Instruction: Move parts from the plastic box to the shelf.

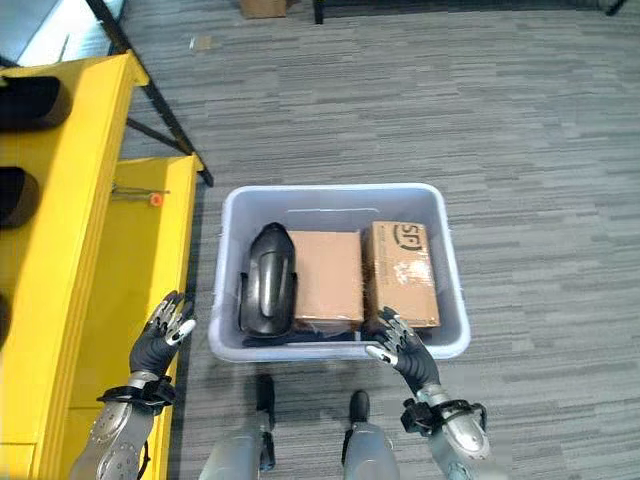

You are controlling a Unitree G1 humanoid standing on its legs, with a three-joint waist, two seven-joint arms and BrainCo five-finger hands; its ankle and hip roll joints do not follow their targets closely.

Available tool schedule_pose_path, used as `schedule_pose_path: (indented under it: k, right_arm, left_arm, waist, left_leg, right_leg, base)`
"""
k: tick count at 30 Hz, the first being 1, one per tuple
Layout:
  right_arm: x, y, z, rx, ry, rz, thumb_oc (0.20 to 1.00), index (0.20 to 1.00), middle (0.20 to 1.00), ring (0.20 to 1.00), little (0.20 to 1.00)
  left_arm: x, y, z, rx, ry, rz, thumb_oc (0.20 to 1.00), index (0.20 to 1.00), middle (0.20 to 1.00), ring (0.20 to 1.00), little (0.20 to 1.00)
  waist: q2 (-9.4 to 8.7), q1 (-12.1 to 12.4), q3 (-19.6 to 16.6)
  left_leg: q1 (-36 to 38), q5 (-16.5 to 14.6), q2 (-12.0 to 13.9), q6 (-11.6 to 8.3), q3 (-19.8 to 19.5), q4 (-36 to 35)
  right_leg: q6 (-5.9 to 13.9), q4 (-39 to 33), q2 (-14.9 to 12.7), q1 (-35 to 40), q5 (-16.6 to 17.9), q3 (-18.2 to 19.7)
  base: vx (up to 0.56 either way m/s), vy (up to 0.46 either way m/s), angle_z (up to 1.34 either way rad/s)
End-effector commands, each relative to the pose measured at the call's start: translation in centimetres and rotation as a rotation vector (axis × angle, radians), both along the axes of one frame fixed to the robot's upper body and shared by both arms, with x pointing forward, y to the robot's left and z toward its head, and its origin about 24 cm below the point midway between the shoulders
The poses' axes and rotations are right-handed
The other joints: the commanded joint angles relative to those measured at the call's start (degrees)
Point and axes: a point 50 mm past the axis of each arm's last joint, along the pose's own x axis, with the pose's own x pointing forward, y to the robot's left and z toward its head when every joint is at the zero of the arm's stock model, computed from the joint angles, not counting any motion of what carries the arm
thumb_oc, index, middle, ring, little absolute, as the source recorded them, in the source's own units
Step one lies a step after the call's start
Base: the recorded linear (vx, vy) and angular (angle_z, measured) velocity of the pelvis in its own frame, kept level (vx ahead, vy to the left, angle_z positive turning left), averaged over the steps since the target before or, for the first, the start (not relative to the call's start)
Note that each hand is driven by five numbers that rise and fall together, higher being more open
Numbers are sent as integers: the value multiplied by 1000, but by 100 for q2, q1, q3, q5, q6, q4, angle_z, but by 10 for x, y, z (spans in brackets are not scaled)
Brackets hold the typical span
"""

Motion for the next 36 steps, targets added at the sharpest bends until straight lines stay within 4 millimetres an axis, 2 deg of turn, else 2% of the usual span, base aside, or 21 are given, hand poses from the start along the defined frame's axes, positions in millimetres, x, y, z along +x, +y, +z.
schedule_pose_path:
  k: [1,8,15,18,22,29,32,33,35,36]
  right_arm:
    - [5,-1,12,21,-69,2,1000,1000,1000,1000,1000]
    - [4,-1,11,13,-65,9,1000,1000,1000,1000,1000]
    - [9,6,16,21,-92,48,1000,1000,1000,1000,1000]
    - [12,7,22,21,-116,60,1000,1000,1000,1000,1000]
    - [13,8,28,25,-142,64,1000,1000,1000,1000,1000]
    - [16,11,41,23,-199,62,1000,1000,1000,1000,1000]
    - [16,14,45,32,-217,63,1000,1000,1000,1000,1000]
    - [16,14,47,28,-229,58,1000,1000,1000,1000,1000]
    - [15,14,47,33,-233,49,1000,1000,1000,1000,1000]
    - [15,14,47,37,-230,44,1000,1000,1000,1000,1000]
  left_arm:
    - [-13,17,15,34,-61,50,1000,1000,1000,1000,1000]
    - [-7,14,21,52,-83,19,1000,1000,1000,1000,1000]
    - [25,-6,59,85,-264,-70,1000,1000,1000,1000,1000]
    - [41,-17,83,94,-374,-89,1000,1000,1000,1000,1000]
    - [56,-28,105,99,-468,-95,1000,1000,1000,1000,1000]
    - [82,-51,134,104,-576,-96,1000,1000,1000,1000,1000]
    - [92,-56,143,112,-603,-76,1000,1000,1000,1000,1000]
    - [98,-57,153,139,-635,-41,1000,1000,1000,1000,1000]
    - [102,-55,156,128,-643,-7,1000,1000,1000,1000,1000]
    - [104,-53,160,163,-656,19,1000,1000,1000,1000,1000]
  waist:
    - [-240,8,-234]
    - [-370,-7,-259]
    - [-456,-104,-184]
    - [-491,-189,-18]
    - [-509,-299,188]
    - [-620,-538,583]
    - [-709,-644,758]
    - [-778,-716,881]
    - [-837,-773,946]
    - [-847,-794,980]
  left_leg:
    - [-18,-439,667,-210,81,527]
    - [18,-486,651,-186,97,507]
    - [-72,-450,695,-244,139,488]
    - [-202,-408,737,-278,178,515]
    - [-413,-356,772,-322,219,591]
    - [-848,-320,795,-370,386,750]
    - [-1047,-307,809,-391,468,812]
    - [-1214,-304,825,-409,519,895]
    - [-1323,-309,848,-420,545,941]
    - [-1308,-451,877,-471,527,979]
  right_leg:
    - [310,-676,-378,118,597,80]
    - [351,-677,-403,127,622,39]
    - [347,-658,-392,-58,646,73]
    - [340,-594,-385,-272,683,136]
    - [335,-536,-396,-517,741,187]
    - [352,-455,-396,-1063,913,309]
    - [362,-458,-383,-1302,1024,385]
    - [366,-463,-363,-1473,1093,434]
    - [361,-460,-325,-1598,1140,450]
    - [399,-456,-293,-1574,1059,450]
  base:
    - [25,76,12]
    - [19,30,-3]
    - [-3,6,-2]
    - [-64,10,-15]
    - [-57,8,-8]
    - [-66,6,-14]
    - [-78,-9,-21]
    - [-81,-10,-23]
    - [-16,-16,-25]
    - [37,-24,-14]
